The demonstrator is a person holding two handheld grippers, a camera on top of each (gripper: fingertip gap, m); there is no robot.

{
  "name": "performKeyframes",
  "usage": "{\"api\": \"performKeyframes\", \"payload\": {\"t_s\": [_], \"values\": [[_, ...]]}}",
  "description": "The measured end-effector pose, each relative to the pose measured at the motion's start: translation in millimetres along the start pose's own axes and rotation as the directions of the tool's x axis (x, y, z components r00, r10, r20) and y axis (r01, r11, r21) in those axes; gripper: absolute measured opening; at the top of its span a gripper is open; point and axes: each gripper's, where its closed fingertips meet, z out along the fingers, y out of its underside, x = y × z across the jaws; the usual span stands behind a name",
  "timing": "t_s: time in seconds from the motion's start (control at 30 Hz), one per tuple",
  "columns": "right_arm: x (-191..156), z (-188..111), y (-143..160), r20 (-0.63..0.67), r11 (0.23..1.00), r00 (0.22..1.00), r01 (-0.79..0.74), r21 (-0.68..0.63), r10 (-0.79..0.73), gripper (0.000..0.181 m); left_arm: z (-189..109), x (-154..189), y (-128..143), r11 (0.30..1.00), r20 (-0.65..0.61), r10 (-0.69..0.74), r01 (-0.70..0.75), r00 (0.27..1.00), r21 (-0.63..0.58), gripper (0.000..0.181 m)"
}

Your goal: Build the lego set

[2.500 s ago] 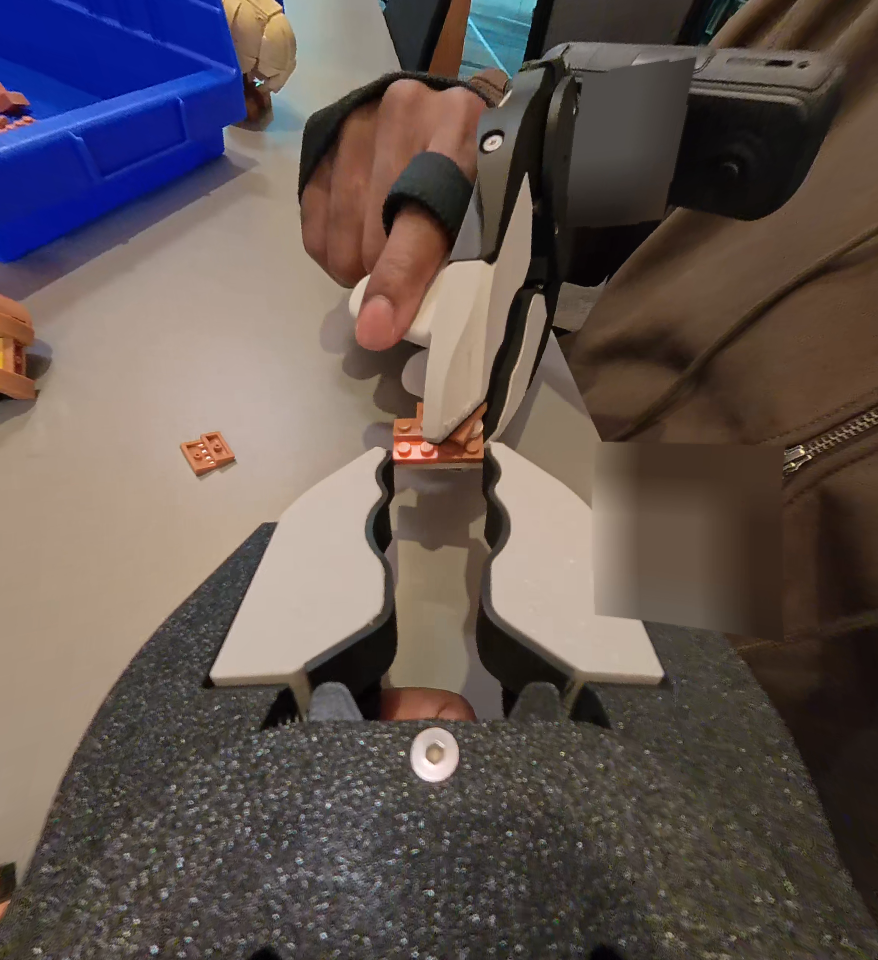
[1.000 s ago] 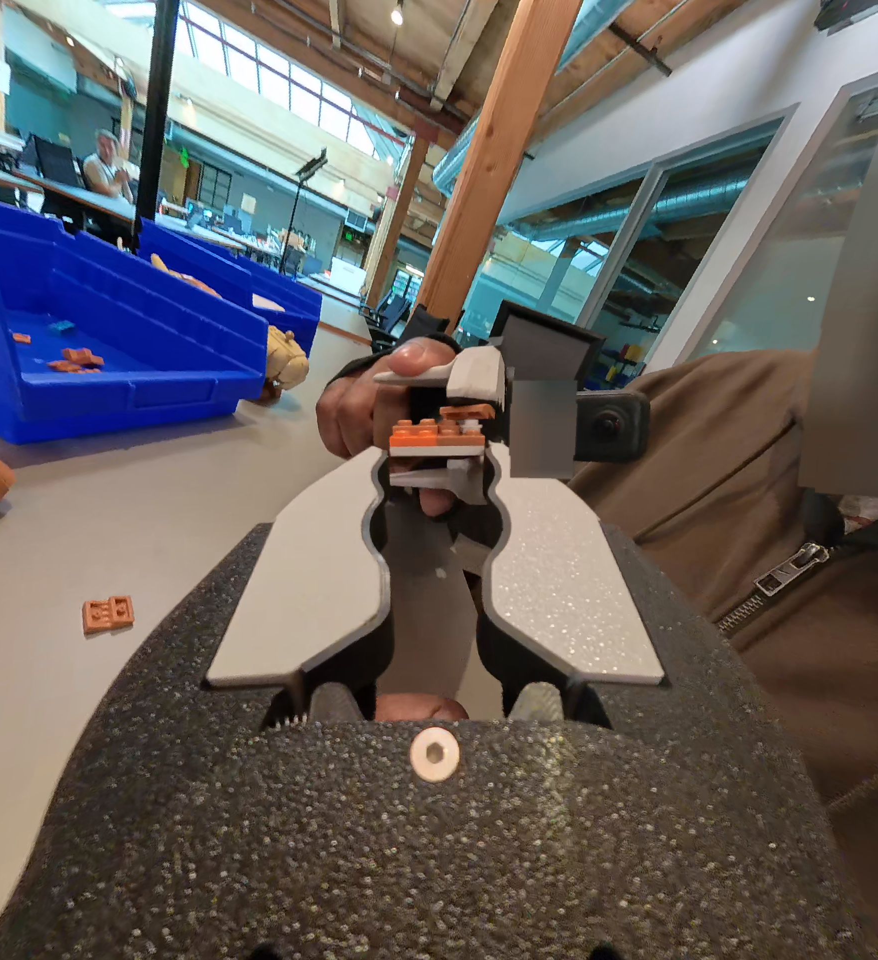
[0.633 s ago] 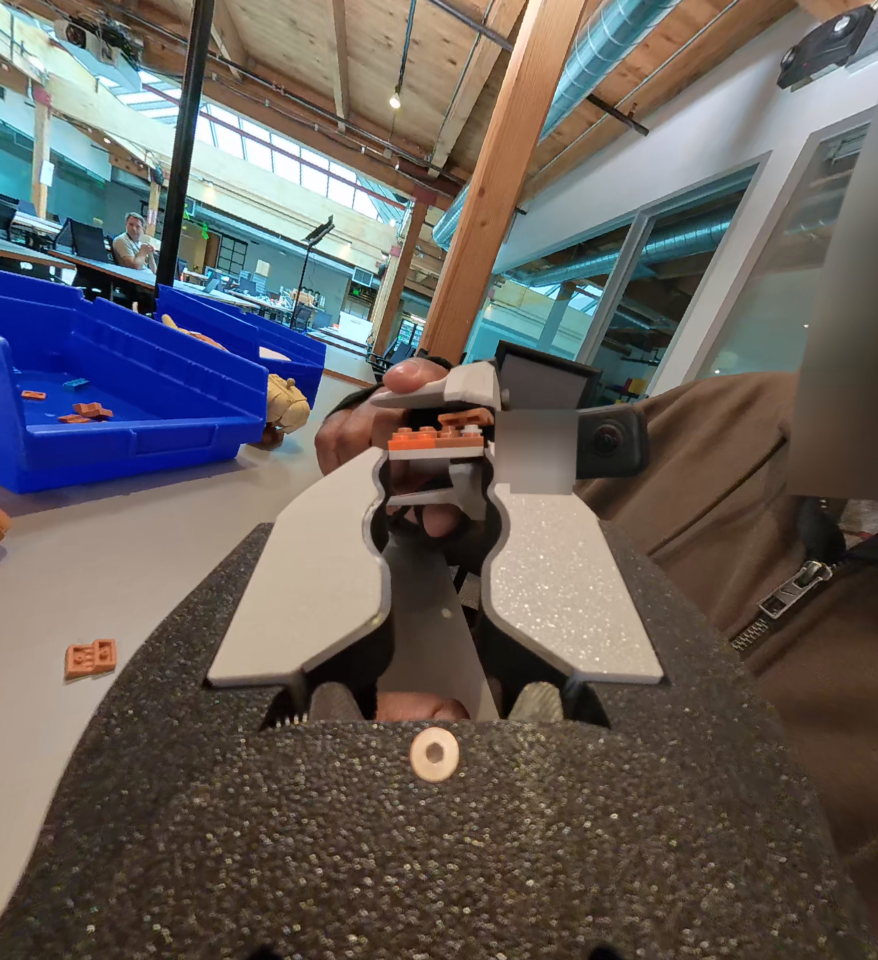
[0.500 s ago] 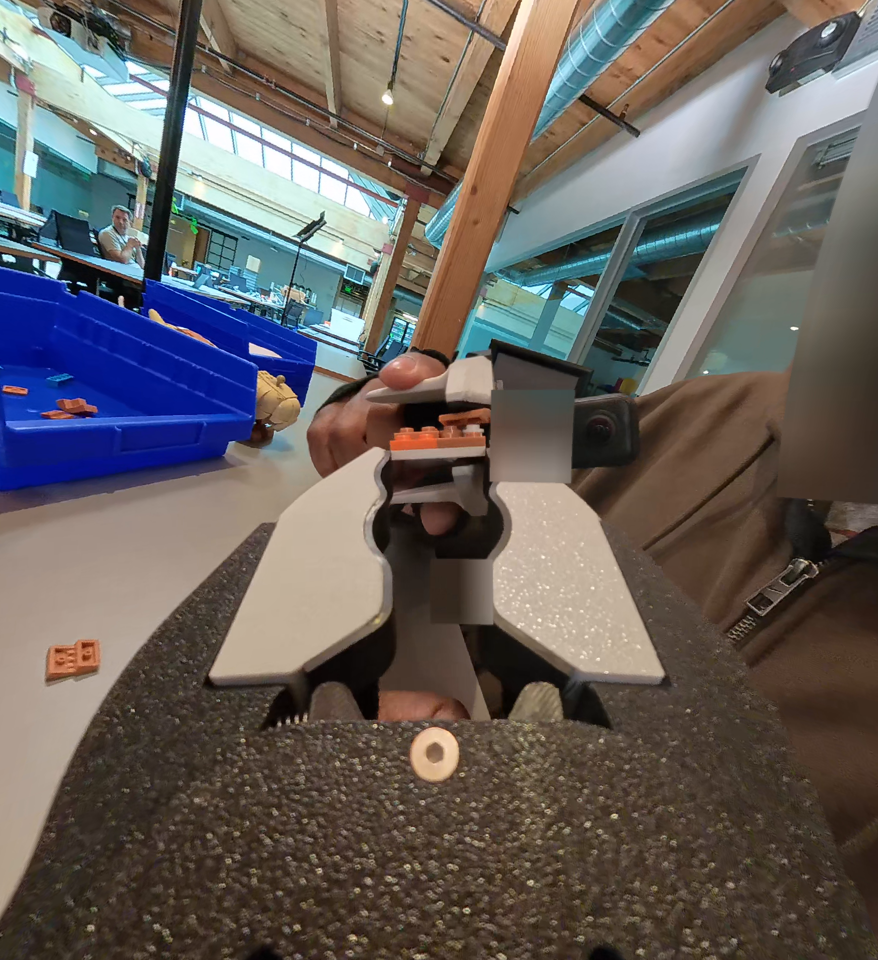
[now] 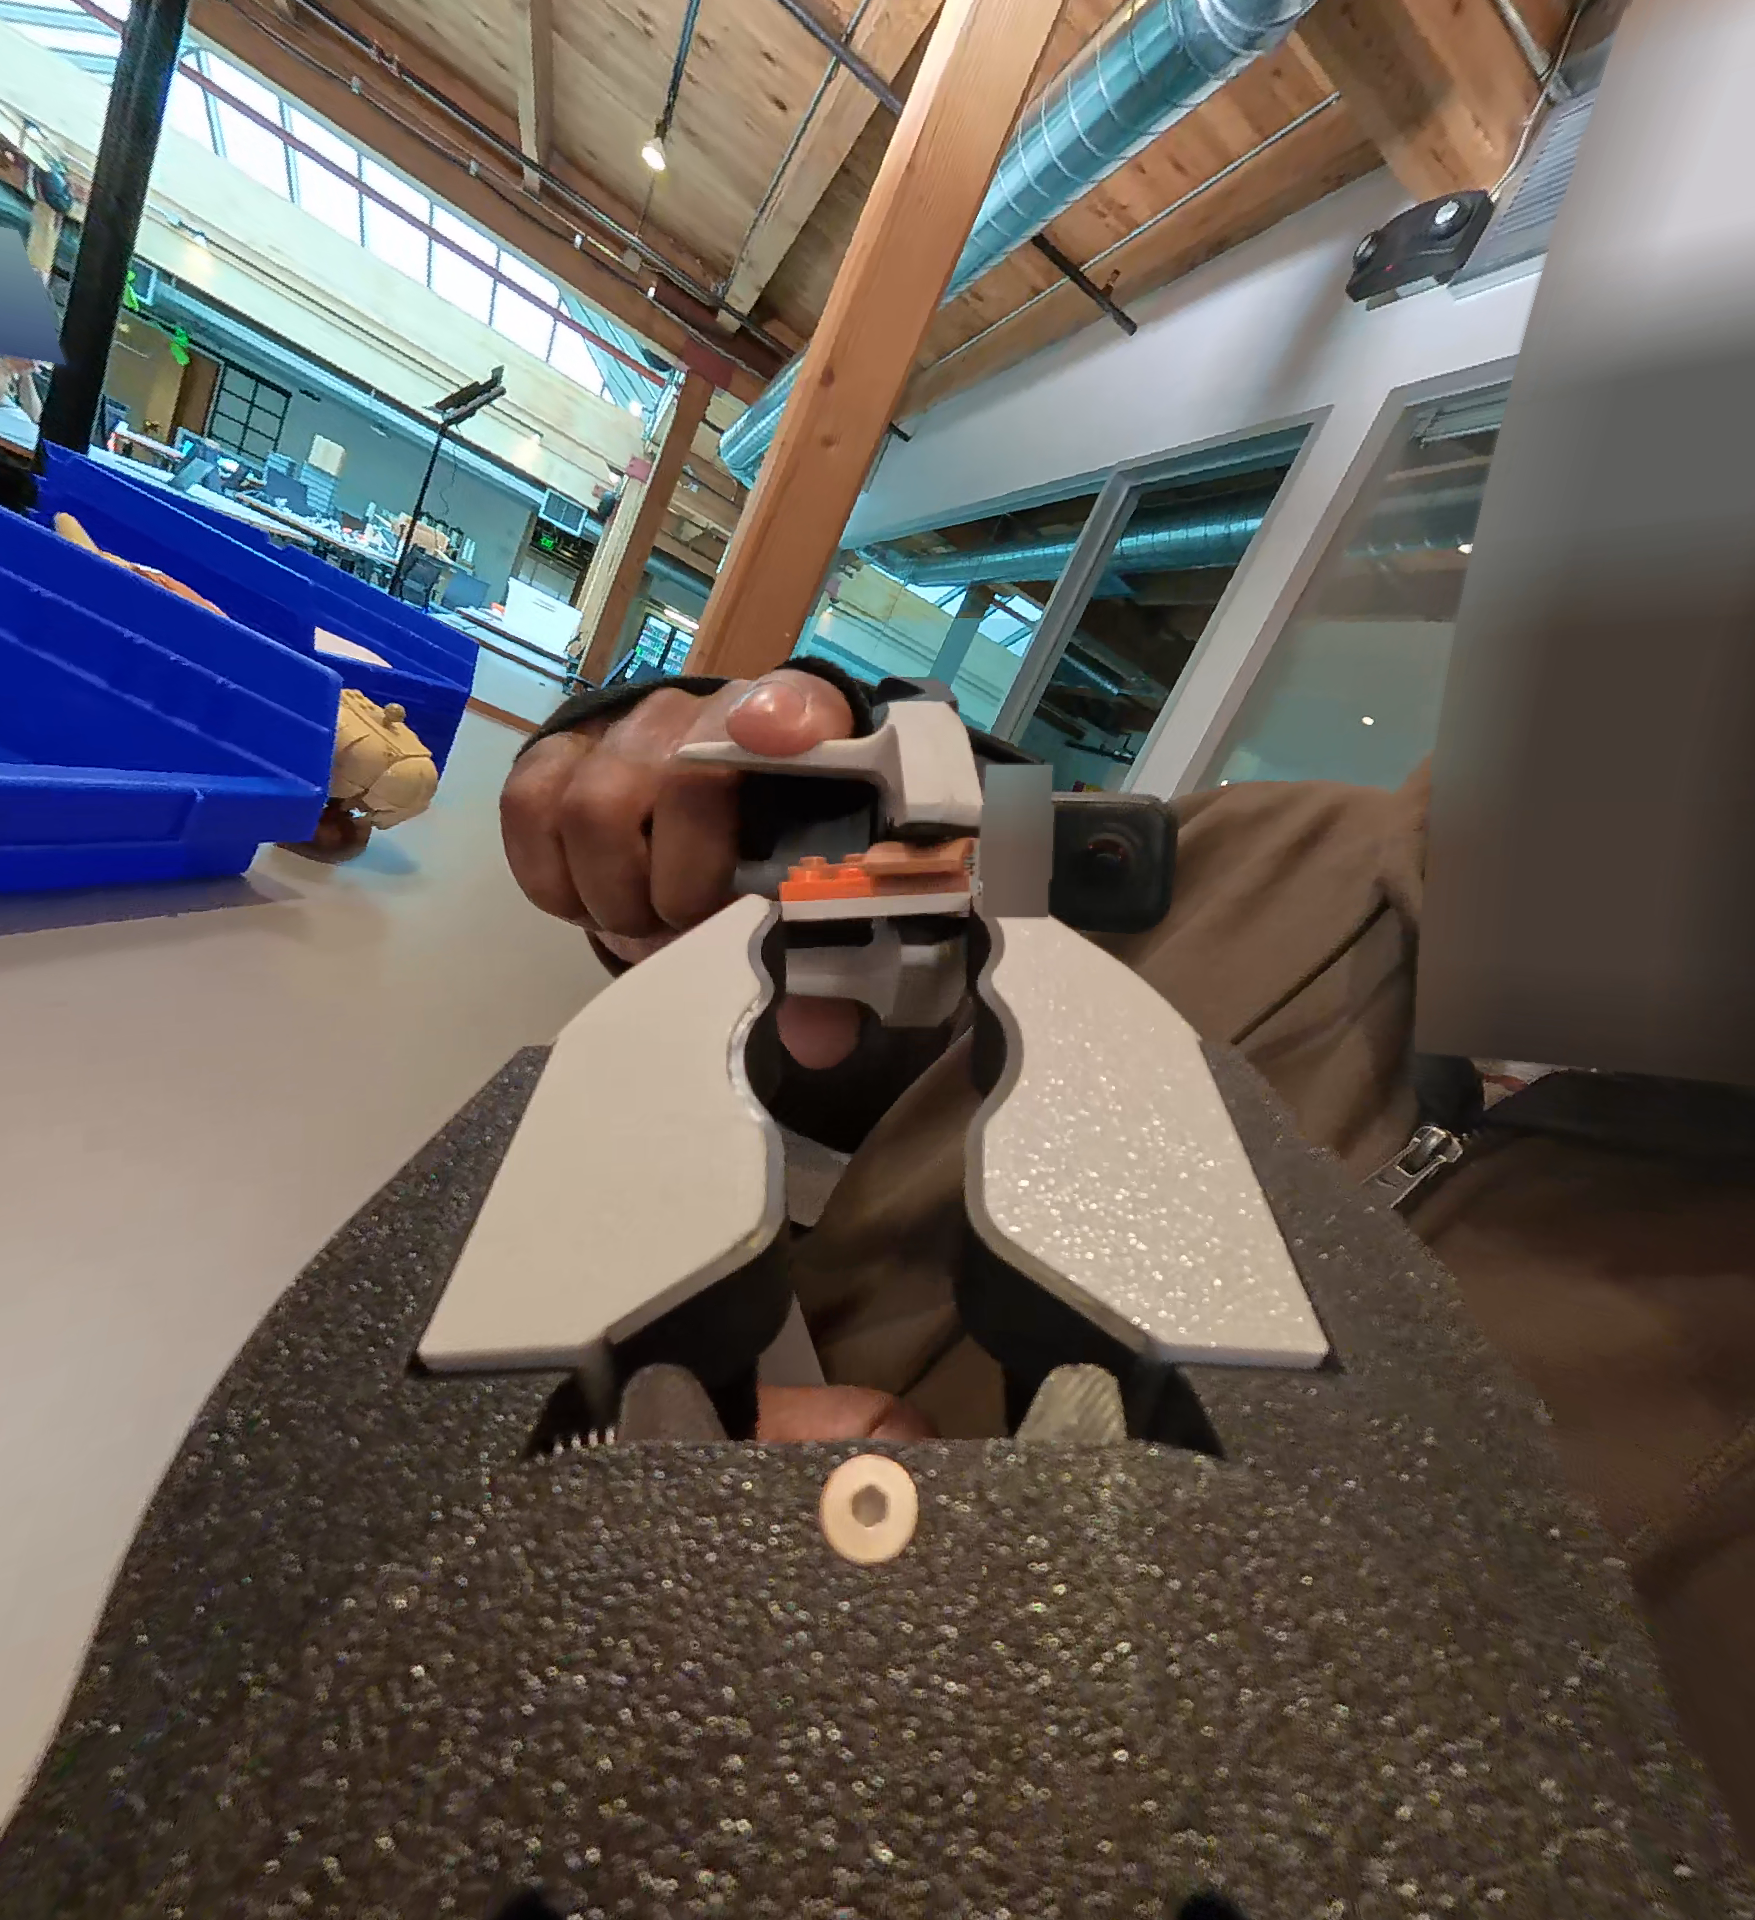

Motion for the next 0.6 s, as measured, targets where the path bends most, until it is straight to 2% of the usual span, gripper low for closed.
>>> {"api": "performKeyframes", "payload": {"t_s": [0.23, 0.33, 0.43, 0.53, 0.6], "values": [[1, -1, -3, -0.004, 1.0, 1.0, -0.019, 0.022, 0.019, 0.015, -1, 2, -1, 1.0, -0.012, 0.013, -0.013, 1.0, 0.003, 0.032], [0, -2, 2, -0.002, 1.0, 1.0, -0.018, 0.006, 0.018, 0.016, -2, -2, -1, 0.999, 0.023, 0.049, -0.049, 0.999, -0.016, 0.032], [-5, -4, 22, 0.014, 0.998, 0.999, -0.037, -0.058, 0.038, 0.016, -10, -22, 0, 0.994, 0.155, 0.095, -0.086, 0.983, -0.059, 0.033], [-11, -11, 52, 0.024, 0.982, 0.995, -0.093, -0.163, 0.098, 0.02, -27, -50, 1, 0.984, 0.329, 0.159, -0.125, 0.931, -0.123, 0.033], [-12, -18, 65, 0.011, 0.964, 0.987, -0.155, -0.214, 0.161, 0.02, -38, -62, -4, 0.985, 0.41, 0.166, -0.132, 0.897, -0.111, 0.034]]}}
